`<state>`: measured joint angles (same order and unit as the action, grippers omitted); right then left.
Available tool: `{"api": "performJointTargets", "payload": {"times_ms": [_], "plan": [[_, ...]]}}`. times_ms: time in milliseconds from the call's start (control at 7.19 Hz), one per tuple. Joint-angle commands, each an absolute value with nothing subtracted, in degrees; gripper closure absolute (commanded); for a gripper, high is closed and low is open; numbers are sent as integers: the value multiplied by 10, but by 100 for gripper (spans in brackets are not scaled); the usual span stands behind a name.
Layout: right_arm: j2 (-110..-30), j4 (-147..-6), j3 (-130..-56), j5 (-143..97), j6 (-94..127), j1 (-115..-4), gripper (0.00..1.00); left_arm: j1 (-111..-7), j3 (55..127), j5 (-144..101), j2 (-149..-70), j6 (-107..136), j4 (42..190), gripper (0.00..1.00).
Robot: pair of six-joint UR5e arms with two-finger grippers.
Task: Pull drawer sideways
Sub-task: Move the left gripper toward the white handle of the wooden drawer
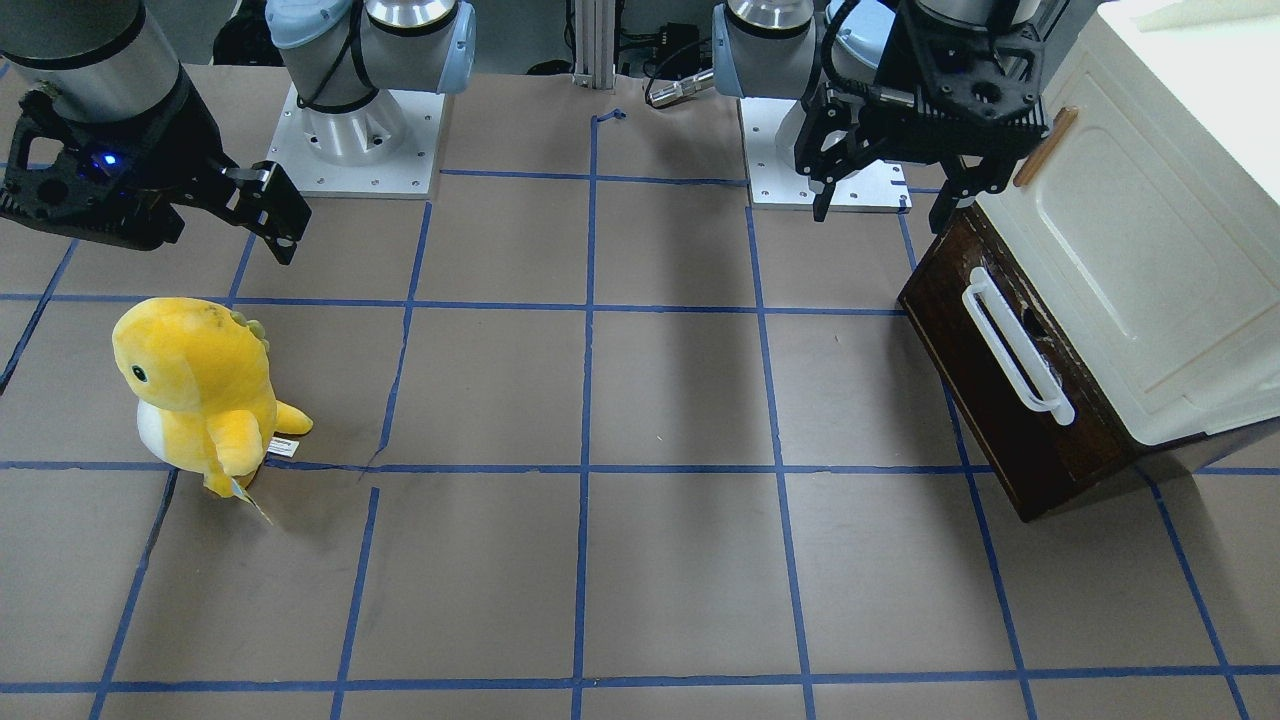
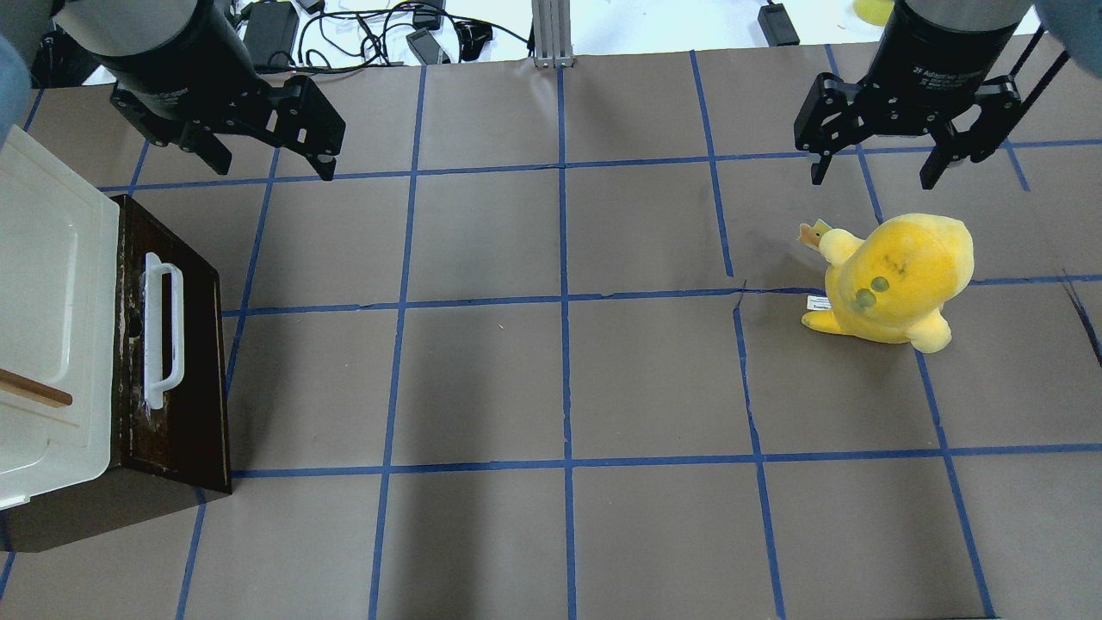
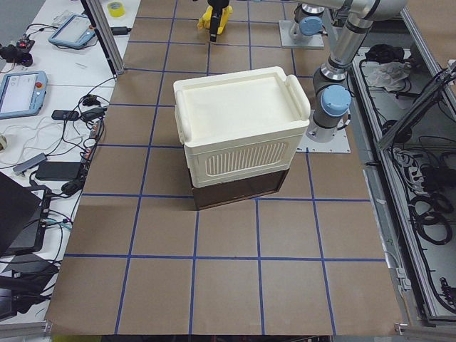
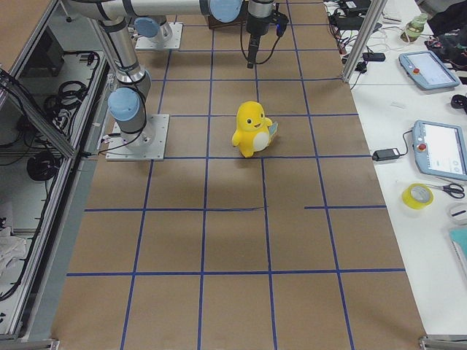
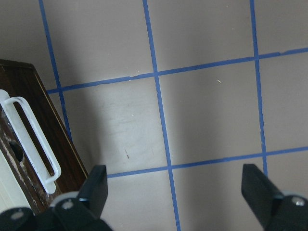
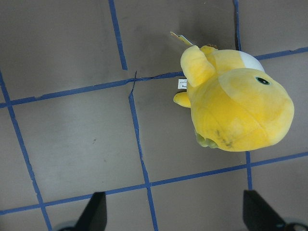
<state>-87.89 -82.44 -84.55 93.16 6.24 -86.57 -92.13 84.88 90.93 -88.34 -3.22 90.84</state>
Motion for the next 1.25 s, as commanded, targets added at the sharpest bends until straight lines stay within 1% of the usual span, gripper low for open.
{"api": "performJointTargets", "payload": {"times_ms": [0, 417, 557, 835, 1113], "plan": [[-879, -824, -846, 932, 62, -866, 0, -953, 849, 916, -898, 14, 907, 0], [-879, -824, -846, 932, 62, -865, 0, -1061, 852, 1035, -953, 176, 859, 0], [-879, -824, -846, 932, 62, -866, 0, -1097, 867, 1095, -972, 224, 858, 0], [-879, -824, -846, 932, 62, -865, 0, -1113, 928, 1199, -998, 298, 858, 0], [-879, -824, -846, 932, 62, -865, 0, -1111, 976, 1327, -1020, 322, 859, 0]]}}
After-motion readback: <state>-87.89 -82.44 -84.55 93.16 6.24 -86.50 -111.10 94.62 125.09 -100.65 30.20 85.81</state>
